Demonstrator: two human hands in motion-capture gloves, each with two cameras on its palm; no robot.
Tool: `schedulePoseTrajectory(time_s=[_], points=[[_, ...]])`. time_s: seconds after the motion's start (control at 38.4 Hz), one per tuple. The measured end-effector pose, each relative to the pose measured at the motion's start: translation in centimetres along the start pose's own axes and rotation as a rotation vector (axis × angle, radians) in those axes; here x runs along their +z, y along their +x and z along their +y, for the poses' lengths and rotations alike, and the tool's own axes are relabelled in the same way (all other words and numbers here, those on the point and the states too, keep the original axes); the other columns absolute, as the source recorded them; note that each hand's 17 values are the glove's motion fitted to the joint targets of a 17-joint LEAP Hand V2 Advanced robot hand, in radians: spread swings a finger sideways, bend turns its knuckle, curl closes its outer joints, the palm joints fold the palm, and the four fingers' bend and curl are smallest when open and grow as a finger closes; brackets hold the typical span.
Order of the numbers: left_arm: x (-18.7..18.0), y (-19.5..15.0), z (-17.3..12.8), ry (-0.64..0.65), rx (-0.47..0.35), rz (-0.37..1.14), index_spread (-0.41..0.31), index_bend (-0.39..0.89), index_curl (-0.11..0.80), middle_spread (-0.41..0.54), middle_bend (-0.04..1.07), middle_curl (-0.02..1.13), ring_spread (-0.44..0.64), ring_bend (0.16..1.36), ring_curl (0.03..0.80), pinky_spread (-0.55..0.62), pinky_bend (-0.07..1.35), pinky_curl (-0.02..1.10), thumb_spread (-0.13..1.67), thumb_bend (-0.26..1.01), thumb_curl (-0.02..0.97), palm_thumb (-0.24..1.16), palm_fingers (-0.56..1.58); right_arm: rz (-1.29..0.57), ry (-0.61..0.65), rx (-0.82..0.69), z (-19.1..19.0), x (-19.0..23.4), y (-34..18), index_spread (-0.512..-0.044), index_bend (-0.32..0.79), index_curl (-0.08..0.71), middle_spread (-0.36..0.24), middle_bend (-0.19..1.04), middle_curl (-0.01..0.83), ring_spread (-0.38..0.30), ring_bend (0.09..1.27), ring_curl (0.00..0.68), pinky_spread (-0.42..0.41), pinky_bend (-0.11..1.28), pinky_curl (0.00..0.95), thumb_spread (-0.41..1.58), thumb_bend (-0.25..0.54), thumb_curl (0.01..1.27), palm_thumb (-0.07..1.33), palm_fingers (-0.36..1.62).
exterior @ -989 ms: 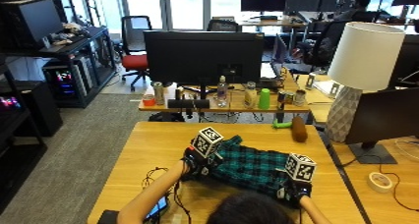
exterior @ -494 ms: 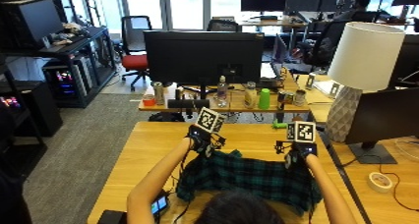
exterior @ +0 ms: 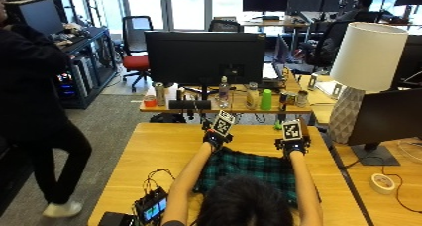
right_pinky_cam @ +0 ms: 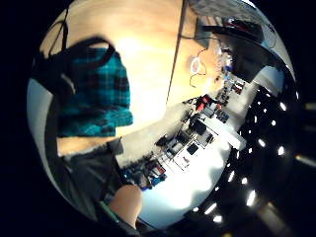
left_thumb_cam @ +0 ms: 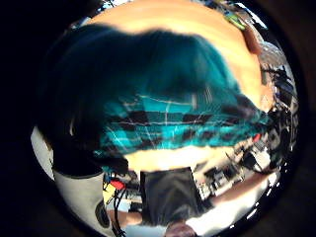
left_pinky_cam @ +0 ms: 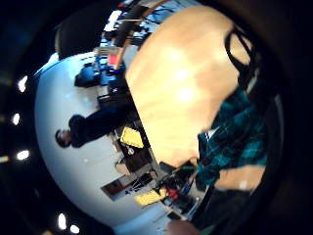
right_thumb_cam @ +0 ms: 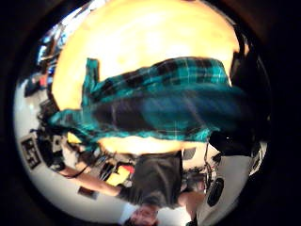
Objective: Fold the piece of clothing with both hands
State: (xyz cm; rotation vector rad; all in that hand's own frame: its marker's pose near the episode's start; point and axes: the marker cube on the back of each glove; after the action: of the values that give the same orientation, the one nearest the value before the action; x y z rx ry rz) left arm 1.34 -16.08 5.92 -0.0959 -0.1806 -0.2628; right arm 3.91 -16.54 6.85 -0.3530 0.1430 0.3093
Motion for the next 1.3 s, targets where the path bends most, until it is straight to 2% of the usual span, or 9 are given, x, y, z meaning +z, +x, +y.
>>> schedulePoseTrajectory(time_s=[0.16, 0.44, 0.55, 0.73, 0.78, 0.94, 1.04, 1.17, 1.3], points=[[0.5, 0.2, -0.8, 0.227, -0.030, -0.003, -0.083, -0.09, 0.229, -0.146, 0.13, 0.50, -0.26, 0.70, 0.499, -0.30, 0.70, 0.50, 0.92, -0.08, 0.671, 0.57, 0.52, 0.078, 0.088, 0.044, -0.9, 0.6, 2.2, -0.280, 0.02, 0.429, -0.167, 0.33, 0.522, -0.215, 0.57, 0.475, -0.261, 0.53, 0.430, 0.48, -0.014, 0.73, 1.04, 0.99], [2.5, -0.9, -2.0, 0.314, 0.064, 0.209, -0.016, -0.02, 0.094, 0.082, 0.10, 0.38, -0.11, 0.83, 0.489, -0.17, 0.87, 0.50, 1.16, -0.06, 0.470, 0.31, 0.13, 0.045, -0.174, 0.096, -0.3, 1.9, 8.8, -0.289, 0.02, 0.303, -0.164, 0.22, 0.482, -0.215, 0.58, 0.464, -0.233, 0.58, 0.421, 0.72, -0.015, 0.71, 1.04, 0.91], [4.3, 0.9, 2.0, 0.356, 0.159, 0.296, -0.010, 0.09, 0.108, 0.150, 0.12, 0.35, -0.02, 0.80, 0.459, -0.10, 0.85, 0.48, 1.20, -0.04, 0.422, 0.26, 0.08, 0.110, 0.099, 0.039, 1.2, 3.6, 9.2, -0.293, 0.02, 0.264, -0.154, 0.21, 0.474, -0.207, 0.60, 0.458, -0.216, 0.58, 0.412, 0.84, -0.021, 0.68, 1.01, 0.92], [8.1, 3.7, 7.8, 0.094, 0.245, 0.228, -0.035, 0.19, 0.175, 0.173, 0.14, 0.31, 0.05, 0.75, 0.406, -0.01, 0.77, 0.42, 1.26, -0.02, 0.369, 0.25, 0.16, 0.003, -0.048, 0.101, 1.7, 10.8, 9.1, -0.293, 0.02, 0.216, -0.149, 0.21, 0.468, -0.196, 0.58, 0.446, -0.207, 0.59, 0.406, 0.96, -0.051, 0.61, 0.90, 0.90], [9.5, 4.2, 9.2, -0.093, 0.256, 0.248, -0.043, 0.20, 0.196, 0.183, 0.13, 0.30, 0.07, 0.73, 0.395, 0.02, 0.75, 0.41, 1.26, -0.02, 0.356, 0.25, 0.15, -0.101, -0.182, 0.117, 1.8, 12.9, 8.9, -0.275, -0.08, 0.175, -0.108, 0.10, 0.437, -0.135, 0.55, 0.448, -0.114, 0.68, 0.440, 0.99, -0.067, 0.58, 0.84, 0.53], [13.4, 4.9, 8.6, -0.364, 0.249, 0.236, -0.051, 0.15, 0.213, 0.254, 0.13, 0.28, 0.24, 0.69, 0.380, 0.24, 0.75, 0.40, 1.25, -0.03, 0.317, 0.18, -0.05, -0.325, -0.200, 0.087, -2.3, 17.6, 8.3, -0.229, -0.03, 0.116, -0.004, 0.14, 0.393, -0.032, 0.62, 0.447, 0.010, 0.86, 0.461, 1.04, -0.072, 0.49, 0.69, 0.38], [14.7, 5.3, 7.9, -0.495, 0.364, 0.327, -0.051, 0.10, 0.203, 0.279, 0.15, 0.26, 0.32, 0.70, 0.362, 0.31, 0.77, 0.39, 1.23, -0.03, 0.300, 0.15, -0.06, -0.326, -0.277, 0.101, -1.9, 19.1, 7.2, -0.206, 0.00, 0.089, 0.033, 0.17, 0.377, 0.000, 0.65, 0.425, 0.043, 0.89, 0.444, 1.06, -0.056, 0.45, 0.64, 0.38], [15.4, 5.6, 8.0, -0.534, 0.379, 0.342, -0.051, 0.11, 0.199, 0.324, 0.13, 0.24, 0.43, 0.66, 0.334, 0.39, 0.80, 0.38, 1.21, -0.02, 0.291, 0.14, -0.13, -0.201, -0.168, 0.099, 3.9, 17.1, 5.3, -0.191, 0.02, 0.070, 0.016, 0.25, 0.395, -0.015, 0.70, 0.425, 0.014, 0.86, 0.419, 1.08, -0.024, 0.43, 0.64, 0.43], [16.3, 5.4, 7.9, -0.472, 0.222, 0.340, -0.051, 0.11, 0.196, 0.360, 0.13, 0.22, 0.49, 0.64, 0.315, 0.43, 0.80, 0.38, 1.19, -0.02, 0.284, 0.14, -0.16, -0.221, -0.041, 0.075, -0.9, 18.9, 4.1, -0.187, 0.03, 0.057, -0.038, 0.30, 0.413, -0.099, 0.79, 0.428, -0.106, 0.86, 0.399, 1.09, 0.024, 0.43, 0.74, 0.69]])
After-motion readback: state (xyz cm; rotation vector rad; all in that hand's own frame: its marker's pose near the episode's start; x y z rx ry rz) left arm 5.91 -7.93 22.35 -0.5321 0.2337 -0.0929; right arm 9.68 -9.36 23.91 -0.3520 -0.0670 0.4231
